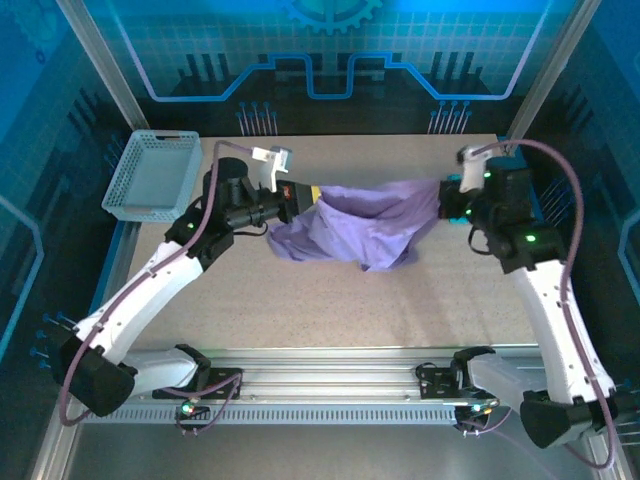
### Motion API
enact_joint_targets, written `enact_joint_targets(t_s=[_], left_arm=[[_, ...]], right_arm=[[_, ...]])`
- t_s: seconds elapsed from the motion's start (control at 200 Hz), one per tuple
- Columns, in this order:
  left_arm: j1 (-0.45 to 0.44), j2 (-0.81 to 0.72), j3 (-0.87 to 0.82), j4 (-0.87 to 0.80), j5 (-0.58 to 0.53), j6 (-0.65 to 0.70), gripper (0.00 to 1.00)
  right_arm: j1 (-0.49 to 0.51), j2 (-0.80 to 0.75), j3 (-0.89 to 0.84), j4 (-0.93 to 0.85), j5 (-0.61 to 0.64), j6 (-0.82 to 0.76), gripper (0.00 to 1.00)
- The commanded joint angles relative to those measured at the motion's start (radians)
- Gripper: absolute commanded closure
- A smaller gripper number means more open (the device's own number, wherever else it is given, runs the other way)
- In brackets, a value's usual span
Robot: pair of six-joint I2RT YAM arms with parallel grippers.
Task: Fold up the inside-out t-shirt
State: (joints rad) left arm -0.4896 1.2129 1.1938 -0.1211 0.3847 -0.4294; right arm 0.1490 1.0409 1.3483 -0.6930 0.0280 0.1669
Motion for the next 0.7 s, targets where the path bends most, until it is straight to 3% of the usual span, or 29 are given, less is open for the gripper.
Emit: enact_joint_targets(t_s=[0.0, 0.12, 0.235, 0.47, 0.695], left_arm=[[-0.01, -0.022, 0.078, 0.088, 0.063, -0.081, 1.0], [-0.01, -0.02, 0.059, 0.122, 0.024, -0.152, 1.0], [0.013, -0.019, 0.019, 0.012, -0.104, -0.157, 1.0], [0.14, -0.005, -0.164, -0.168, -0.254, -0.121, 1.0], [0.154, 0.097, -0.275, -0.264, -0.383, -0.012, 0.92]], right_arm=[[-0.053, 0.02, 0.171, -0.063, -0.053, -0.066, 1.0], [-0.055, 0.087, 0.338, -0.071, -0.14, -0.068, 1.0], [-0.025, 0.163, 0.374, -0.035, -0.253, -0.029, 1.0], [0.225, 0.407, 0.339, 0.024, -0.29, -0.008, 1.0], [0.358, 0.66, 0.306, 0.123, -0.348, 0.055, 1.0]])
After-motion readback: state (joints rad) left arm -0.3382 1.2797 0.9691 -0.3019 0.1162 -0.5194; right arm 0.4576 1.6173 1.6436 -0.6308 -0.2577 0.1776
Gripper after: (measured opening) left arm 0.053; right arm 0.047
